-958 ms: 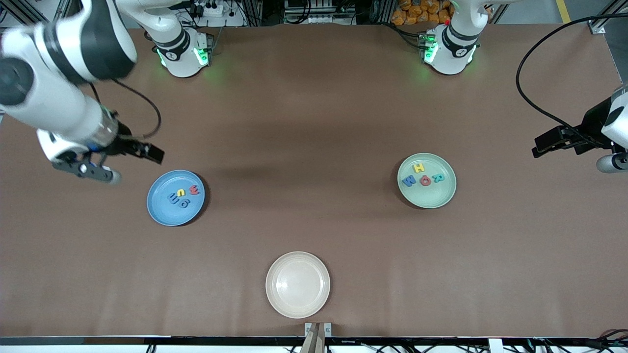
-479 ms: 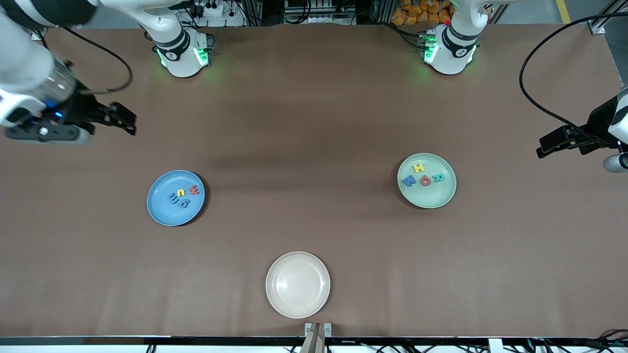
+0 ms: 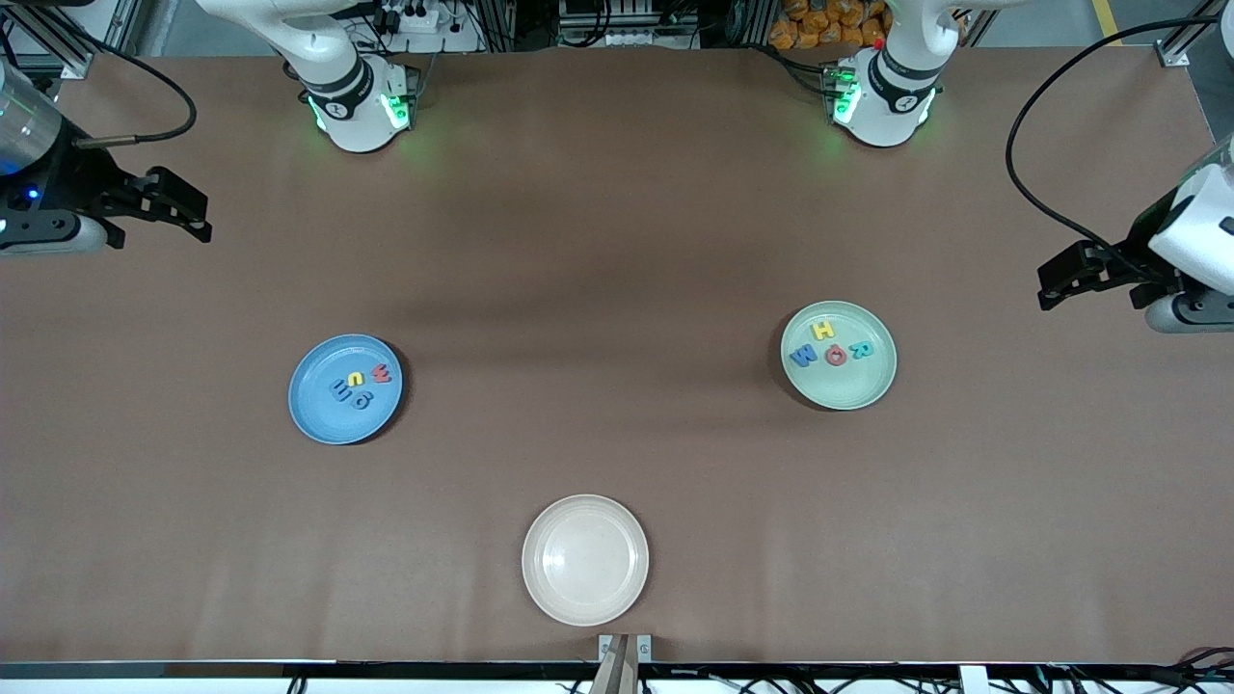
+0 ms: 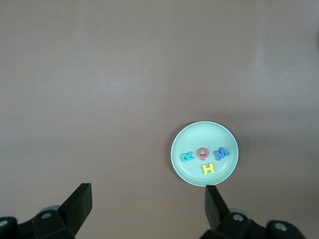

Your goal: Sort upper and lower case letters into plates

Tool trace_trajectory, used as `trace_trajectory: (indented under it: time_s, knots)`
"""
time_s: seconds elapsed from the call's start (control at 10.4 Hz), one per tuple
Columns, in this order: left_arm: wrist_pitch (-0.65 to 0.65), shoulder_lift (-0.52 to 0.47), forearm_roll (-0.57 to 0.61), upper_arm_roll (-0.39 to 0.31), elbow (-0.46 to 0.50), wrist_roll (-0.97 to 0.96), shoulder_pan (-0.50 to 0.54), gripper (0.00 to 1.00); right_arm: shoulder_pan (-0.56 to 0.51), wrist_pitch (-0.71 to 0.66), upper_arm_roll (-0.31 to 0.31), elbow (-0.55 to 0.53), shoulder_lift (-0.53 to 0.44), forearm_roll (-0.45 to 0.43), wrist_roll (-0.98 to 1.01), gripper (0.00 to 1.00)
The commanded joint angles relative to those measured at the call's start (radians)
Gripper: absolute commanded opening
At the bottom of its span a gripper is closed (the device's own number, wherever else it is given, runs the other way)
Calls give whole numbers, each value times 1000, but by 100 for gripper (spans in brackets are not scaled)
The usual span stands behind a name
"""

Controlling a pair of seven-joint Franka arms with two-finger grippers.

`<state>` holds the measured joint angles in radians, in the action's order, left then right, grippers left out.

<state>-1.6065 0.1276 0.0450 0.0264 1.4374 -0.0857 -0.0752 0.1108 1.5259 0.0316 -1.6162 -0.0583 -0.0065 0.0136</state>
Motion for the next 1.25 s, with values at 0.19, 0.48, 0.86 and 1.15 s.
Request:
trace_trajectory:
  time_s: [0.19,0.48,0.86,1.15]
  knots:
    - [20,10,18,0,-32,83,8,100,-2,-29,5,2,-11,7,26,100]
    - [26,10,18,0,-32,83,5,100,0,-27,5,2,-12,11,26,100]
    - [26,10,18,0,-32,83,6,100,0,-27,4,2,-12,19,26,100]
    - [26,10,18,0,-32,83,3,100,0,-24,2,1,-12,19,28,100]
